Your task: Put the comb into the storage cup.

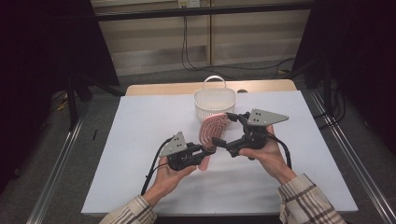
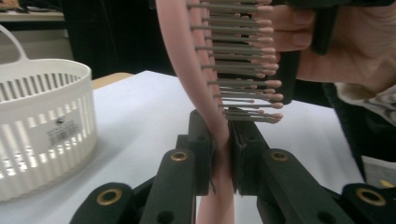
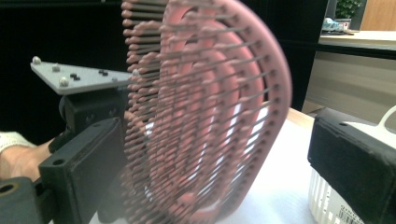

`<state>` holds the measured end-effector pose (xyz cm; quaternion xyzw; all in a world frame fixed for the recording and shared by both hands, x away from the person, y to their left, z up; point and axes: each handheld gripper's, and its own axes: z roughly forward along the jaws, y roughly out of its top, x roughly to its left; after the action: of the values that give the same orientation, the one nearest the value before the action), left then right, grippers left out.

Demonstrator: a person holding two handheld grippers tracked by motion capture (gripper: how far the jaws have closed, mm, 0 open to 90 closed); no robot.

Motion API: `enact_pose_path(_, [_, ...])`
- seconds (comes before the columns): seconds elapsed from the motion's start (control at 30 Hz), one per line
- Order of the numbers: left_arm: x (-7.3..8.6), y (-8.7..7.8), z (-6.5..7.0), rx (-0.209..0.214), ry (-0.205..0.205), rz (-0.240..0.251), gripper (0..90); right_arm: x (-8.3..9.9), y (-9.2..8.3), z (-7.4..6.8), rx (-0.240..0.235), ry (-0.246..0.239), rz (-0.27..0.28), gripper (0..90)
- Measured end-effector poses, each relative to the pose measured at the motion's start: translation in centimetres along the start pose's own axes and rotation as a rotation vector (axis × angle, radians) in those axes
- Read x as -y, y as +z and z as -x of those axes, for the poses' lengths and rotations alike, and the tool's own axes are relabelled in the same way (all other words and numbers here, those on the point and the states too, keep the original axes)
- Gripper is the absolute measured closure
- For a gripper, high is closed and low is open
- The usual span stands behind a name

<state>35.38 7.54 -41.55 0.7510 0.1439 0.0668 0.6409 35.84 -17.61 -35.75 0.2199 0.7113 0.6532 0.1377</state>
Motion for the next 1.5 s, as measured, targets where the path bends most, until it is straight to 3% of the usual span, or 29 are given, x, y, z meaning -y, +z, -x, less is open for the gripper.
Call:
enact_pose_path(0.17, [0.1, 0.3, 0.2, 0.029, -0.008, -0.011, 80.5, -0.2, -0.1, -0.1, -0.025, -0.001, 0.025, 9.3])
enact_pose_path(0.23, [0.2, 0.4, 0.2, 0.060, -0.007, -0.015, 80.5, -0.3, -0.1, -0.2, -0.042, -0.008, 0.029, 11.3])
enact_pose_path(0.47, [0.4, 0.8, 0.5, 0.094, -0.013, -0.019, 80.5, -0.3, 0.0, -0.2, -0.067, -0.002, 0.033, 13.9])
enact_pose_path(1.13, [0.5, 1.2, 0.4, 0.131, -0.026, -0.038, 80.5, -0.1, 0.2, -0.2, -0.156, 0.003, 0.034, 38.4])
enact_pose_path(1.5, [0.6, 1.3, 0.3, 0.164, -0.063, -0.039, 79.8, -0.4, 0.1, -0.5, -0.195, -0.007, 0.030, 48.9])
